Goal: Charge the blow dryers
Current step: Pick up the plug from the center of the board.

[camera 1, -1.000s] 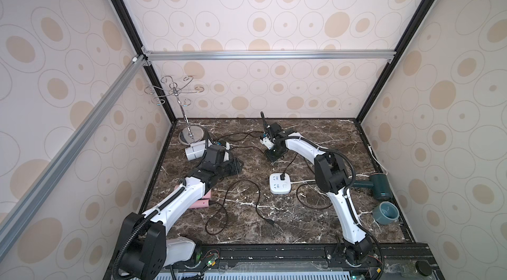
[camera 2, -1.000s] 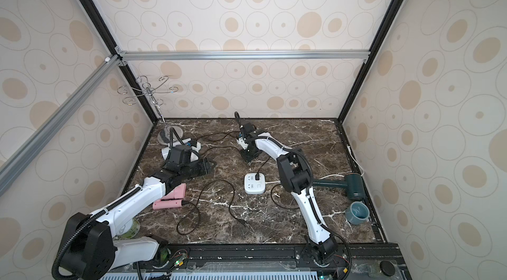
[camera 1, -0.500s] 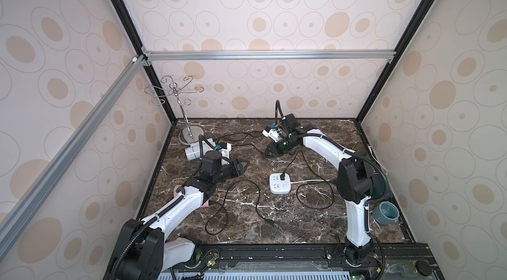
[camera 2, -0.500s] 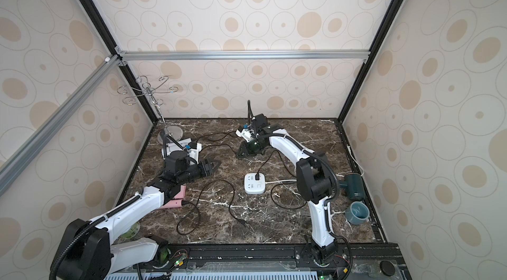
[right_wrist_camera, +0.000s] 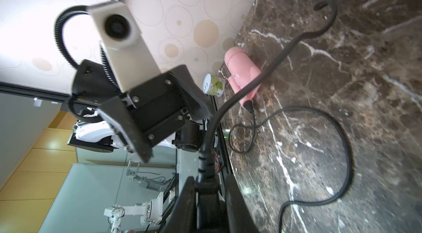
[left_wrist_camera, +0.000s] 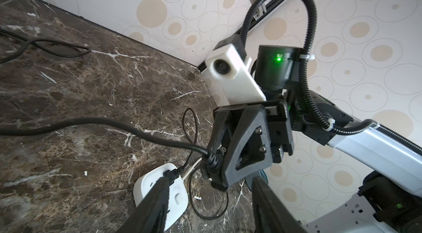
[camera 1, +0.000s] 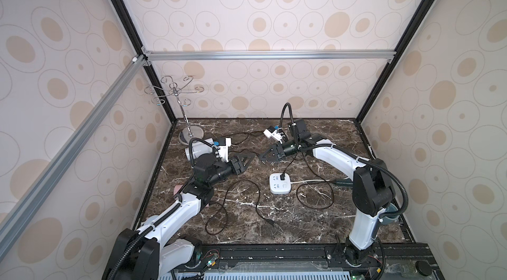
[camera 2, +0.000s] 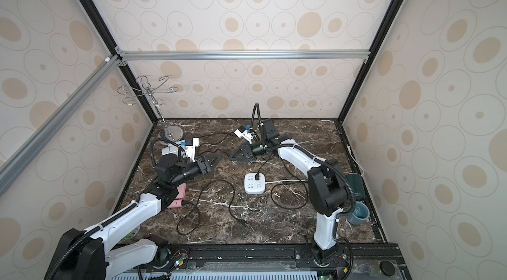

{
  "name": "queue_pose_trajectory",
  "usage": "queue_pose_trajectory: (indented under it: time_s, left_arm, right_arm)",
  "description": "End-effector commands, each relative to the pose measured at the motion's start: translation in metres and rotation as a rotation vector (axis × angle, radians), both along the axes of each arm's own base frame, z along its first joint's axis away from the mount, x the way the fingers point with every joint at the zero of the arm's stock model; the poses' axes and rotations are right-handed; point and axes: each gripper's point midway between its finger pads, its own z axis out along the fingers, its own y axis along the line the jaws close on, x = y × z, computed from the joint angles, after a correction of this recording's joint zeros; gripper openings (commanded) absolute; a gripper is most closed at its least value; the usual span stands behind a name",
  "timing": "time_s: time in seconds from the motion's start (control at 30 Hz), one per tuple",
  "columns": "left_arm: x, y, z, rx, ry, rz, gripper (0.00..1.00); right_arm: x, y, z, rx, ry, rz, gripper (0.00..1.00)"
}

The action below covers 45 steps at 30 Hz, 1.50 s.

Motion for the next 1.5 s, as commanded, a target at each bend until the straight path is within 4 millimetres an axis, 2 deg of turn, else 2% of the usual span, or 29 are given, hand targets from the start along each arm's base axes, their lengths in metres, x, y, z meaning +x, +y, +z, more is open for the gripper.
queue_pose_trajectory:
  time_s: [0.0, 0.2, 0.37, 0.43, 0.83, 1.0, 1.27, 1.47]
  left_arm:
    - [-0.005, -0.007, 0.014, -0.05, -0.032, -0.044, 0.55]
    - [-0.011, -0.015, 0.025, -0.097, -0.057, -0.107, 0.54]
    - [-0.004, -0.016, 0.016, -0.087, -0.025, -0.094, 0.52]
    - [-0.004, -0.017, 0.018, -0.1, -0.029, -0.102, 0.52]
    - [-0.005, -0.021, 0.035, -0.13, -0.067, -0.128, 0.49]
    - [-0.009, -0.018, 0.039, -0.103, -0.074, -0.128, 0.51]
    - [-0.004, -0.004, 0.043, -0.084, -0.078, -0.074, 0.55]
    - [0.001, -0.012, 0.044, -0.108, -0.072, -0.121, 0.58]
  right_arm:
    - [-0.004, 0.003, 0.034, 0.13, -0.057, 0.038, 0.0]
    - [-0.004, 0.006, 0.04, 0.184, -0.048, 0.053, 0.0]
    - [-0.009, 0.006, 0.043, 0.198, -0.055, 0.066, 0.0]
    - [-0.014, 0.007, 0.045, 0.207, -0.061, 0.084, 0.0]
    - [-0.022, 0.009, 0.038, 0.228, -0.037, 0.125, 0.0]
    - [-0.024, 0.008, 0.037, 0.23, -0.037, 0.129, 0.0]
    - [-0.025, 0.007, 0.036, 0.234, -0.034, 0.132, 0.0]
    - [-0.027, 0.007, 0.04, 0.244, -0.045, 0.137, 0.0]
